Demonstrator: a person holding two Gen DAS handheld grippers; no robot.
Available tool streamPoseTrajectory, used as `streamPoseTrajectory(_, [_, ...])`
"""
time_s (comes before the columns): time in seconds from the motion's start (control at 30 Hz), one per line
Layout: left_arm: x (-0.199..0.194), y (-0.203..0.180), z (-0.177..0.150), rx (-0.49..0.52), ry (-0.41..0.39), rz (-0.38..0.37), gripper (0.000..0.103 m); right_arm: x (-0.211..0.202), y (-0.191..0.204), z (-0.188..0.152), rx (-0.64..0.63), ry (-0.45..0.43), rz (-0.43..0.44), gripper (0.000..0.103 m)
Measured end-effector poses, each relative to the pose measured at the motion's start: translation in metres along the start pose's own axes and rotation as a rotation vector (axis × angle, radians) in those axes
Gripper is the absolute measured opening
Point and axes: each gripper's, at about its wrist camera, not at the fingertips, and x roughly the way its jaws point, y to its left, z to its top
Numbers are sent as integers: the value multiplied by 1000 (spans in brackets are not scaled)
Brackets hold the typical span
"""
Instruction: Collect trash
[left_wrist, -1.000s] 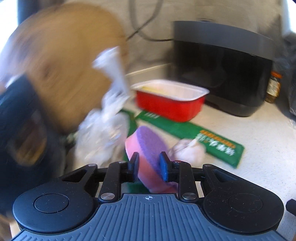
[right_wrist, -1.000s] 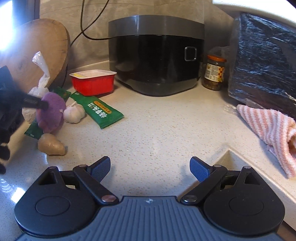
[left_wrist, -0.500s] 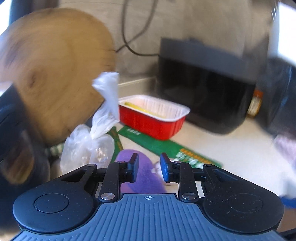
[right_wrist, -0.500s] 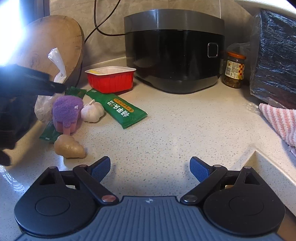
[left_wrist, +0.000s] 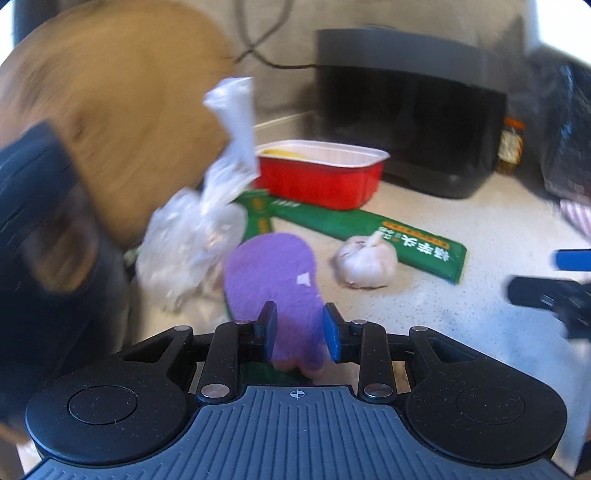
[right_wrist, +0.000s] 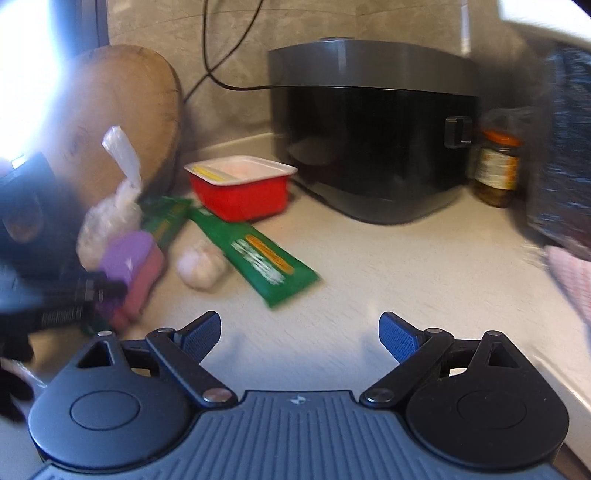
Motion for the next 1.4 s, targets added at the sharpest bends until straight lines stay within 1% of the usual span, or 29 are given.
streamPoseTrajectory(0.07, [-4, 7, -1, -47, 7, -15, 31, 16, 5, 13, 24, 18, 61, 91])
streamPoseTrajectory(0.13, [-12, 13, -3, -77, 6, -23, 31, 38, 14, 28, 35, 51, 114, 84])
streamPoseTrajectory(0.17, [-17, 16, -5, -91, 3, -28, 31, 50, 20, 33, 32, 73, 133, 78])
streamPoseTrajectory(0.2, [-24, 19, -8, -106, -1, -34, 31, 62, 26, 39, 29, 96, 145, 71])
streamPoseTrajectory(0.23, [-30, 23, -11, -124, -7, -41, 31, 73, 31, 43, 22, 117, 153, 68])
streamPoseTrajectory(0.27, [-36, 26, -14, -142, -10, -54, 31, 83, 38, 46, 5, 137, 159, 61])
streamPoseTrajectory(0.3, [-41, 28, -17, -159, -11, -72, 31, 92, 44, 48, -17, 153, 159, 58])
streamPoseTrajectory(0.37, [-47, 30, -22, -186, -5, -106, 31, 103, 54, 50, -52, 173, 162, 57])
streamPoseTrajectory(0.47, [-57, 32, -27, -206, 6, -137, 30, 113, 63, 52, -97, 200, 178, 50])
streamPoseTrajectory(0.57, [-61, 30, -29, -213, 10, -152, 30, 113, 66, 53, -119, 208, 181, 49])
streamPoseTrajectory(0.63, [-63, 28, -31, -214, 16, -165, 30, 111, 64, 54, -98, 224, 185, 49])
streamPoseTrajectory(0.73, [-63, 26, -33, -214, 22, -185, 30, 94, 56, 50, -74, 208, 181, 48])
streamPoseTrajectory(0.87, [-62, 22, -34, -219, 27, -218, 30, 64, 43, 34, -51, 180, 114, 47])
streamPoseTrajectory(1.0, [-59, 17, -32, -224, 33, -242, 30, 35, 29, 16, -26, 172, 40, 47])
streamPoseTrajectory(1.1, [-59, 21, -31, -266, 26, -231, 30, 24, 24, 5, -9, 175, 13, 47])
streamPoseTrajectory(1.2, [-59, 33, -27, -328, 2, -196, 30, 18, 22, 1, -2, 171, -9, 48])
streamPoseTrajectory(1.23, [-59, 37, -24, -347, -9, -184, 30, 14, 23, 2, -5, 160, -9, 49])
streamPoseTrajectory(1.3, [-57, 47, -17, -376, -22, -166, 30, 5, 25, 7, -16, 126, 5, 57])
streamPoseTrajectory(1.4, [-47, 58, -1, -391, -30, -159, 30, -3, 32, 21, -27, 75, 35, 59])
